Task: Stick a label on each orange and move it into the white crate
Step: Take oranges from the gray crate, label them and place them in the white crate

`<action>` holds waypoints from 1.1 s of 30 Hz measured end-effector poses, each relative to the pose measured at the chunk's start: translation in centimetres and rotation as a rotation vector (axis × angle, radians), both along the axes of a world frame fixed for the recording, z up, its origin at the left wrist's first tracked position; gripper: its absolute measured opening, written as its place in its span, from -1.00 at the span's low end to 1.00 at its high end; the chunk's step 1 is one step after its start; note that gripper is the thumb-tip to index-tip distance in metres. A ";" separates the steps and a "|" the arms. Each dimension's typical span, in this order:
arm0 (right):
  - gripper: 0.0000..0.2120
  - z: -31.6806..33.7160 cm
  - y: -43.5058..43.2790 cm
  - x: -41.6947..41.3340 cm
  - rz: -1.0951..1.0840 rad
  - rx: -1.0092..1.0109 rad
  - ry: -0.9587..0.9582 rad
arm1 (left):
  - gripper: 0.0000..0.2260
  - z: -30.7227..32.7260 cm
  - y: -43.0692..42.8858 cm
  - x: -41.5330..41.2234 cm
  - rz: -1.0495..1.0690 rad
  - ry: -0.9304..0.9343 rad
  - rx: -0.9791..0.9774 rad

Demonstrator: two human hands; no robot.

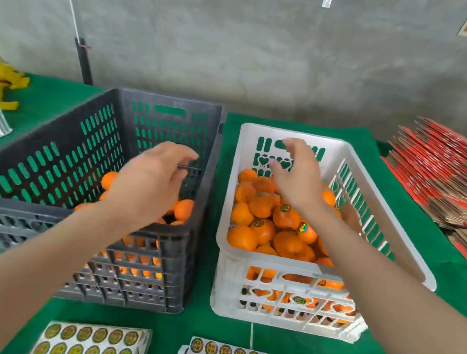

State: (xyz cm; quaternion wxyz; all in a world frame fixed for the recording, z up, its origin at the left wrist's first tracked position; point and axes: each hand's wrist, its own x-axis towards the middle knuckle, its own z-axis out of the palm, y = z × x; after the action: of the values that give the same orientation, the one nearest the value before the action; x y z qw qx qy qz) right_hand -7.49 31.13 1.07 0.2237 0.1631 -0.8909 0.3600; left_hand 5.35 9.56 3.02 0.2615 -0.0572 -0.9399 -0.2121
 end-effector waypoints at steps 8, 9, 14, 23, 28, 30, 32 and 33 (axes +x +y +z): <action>-0.68 1.7 -16.1 1.0 0.558 0.678 -0.192 | -0.82 -2.3 -11.1 1.1 0.352 -0.374 -0.029; -0.66 1.4 -17.8 0.9 0.594 0.854 -0.283 | -0.81 -2.5 -11.2 0.8 0.336 -0.370 -0.036; -0.56 -2.6 -23.3 1.0 0.688 1.566 -0.792 | -0.81 -3.3 -11.7 -0.1 0.260 -0.382 -0.047; -0.70 -5.6 -24.2 0.8 0.763 1.487 -0.752 | -0.82 -3.5 -12.3 -0.2 0.231 -0.423 -0.038; -0.40 -0.4 -22.6 0.6 0.876 0.883 -0.719 | -0.80 -3.3 -12.3 -0.2 0.224 -0.419 -0.052; -0.37 1.7 -20.4 1.3 0.860 0.647 -0.639 | -0.75 -3.1 -12.1 0.0 0.236 -0.379 -0.035; -0.31 3.1 -17.5 2.4 0.825 0.513 -0.592 | -0.72 -3.1 -12.0 0.4 0.236 -0.306 0.024; -0.30 3.7 -16.1 3.0 0.807 0.463 -0.570 | -0.72 -3.1 -12.0 0.6 0.221 -0.257 0.067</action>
State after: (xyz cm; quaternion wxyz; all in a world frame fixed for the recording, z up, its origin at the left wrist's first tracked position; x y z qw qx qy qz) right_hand -4.44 15.03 4.80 -0.2242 0.4333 -0.8388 0.2417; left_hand 5.98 -2.47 -0.08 0.1625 0.0830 -0.9586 -0.2185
